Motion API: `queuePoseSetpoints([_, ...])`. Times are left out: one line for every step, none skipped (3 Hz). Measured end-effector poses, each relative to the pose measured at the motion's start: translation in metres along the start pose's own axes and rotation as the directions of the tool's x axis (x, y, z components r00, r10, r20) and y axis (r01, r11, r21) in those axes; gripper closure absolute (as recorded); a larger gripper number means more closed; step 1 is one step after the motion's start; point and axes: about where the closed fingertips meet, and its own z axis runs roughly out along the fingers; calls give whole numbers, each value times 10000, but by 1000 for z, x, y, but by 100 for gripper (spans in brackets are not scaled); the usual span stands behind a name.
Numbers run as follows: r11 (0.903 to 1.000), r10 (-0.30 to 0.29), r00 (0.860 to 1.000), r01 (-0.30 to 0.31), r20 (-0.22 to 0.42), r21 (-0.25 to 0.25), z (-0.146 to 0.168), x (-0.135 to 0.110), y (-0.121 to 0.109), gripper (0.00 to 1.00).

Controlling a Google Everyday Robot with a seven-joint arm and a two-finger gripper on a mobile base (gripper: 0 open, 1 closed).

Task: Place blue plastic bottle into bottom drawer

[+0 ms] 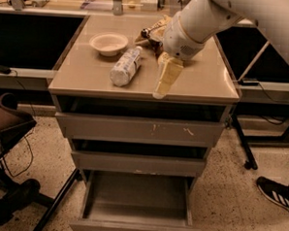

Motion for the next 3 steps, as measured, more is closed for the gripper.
queuePoseSetpoints([9947,-664,9974,639,287,808,16,-6,-41,0])
queuePoseSetpoints([9839,-1303,9900,1224,539,1299,34,-21,-95,0])
queuePoseSetpoints([9693,-2330,9710,2275,535,932,67,-45,-127,0])
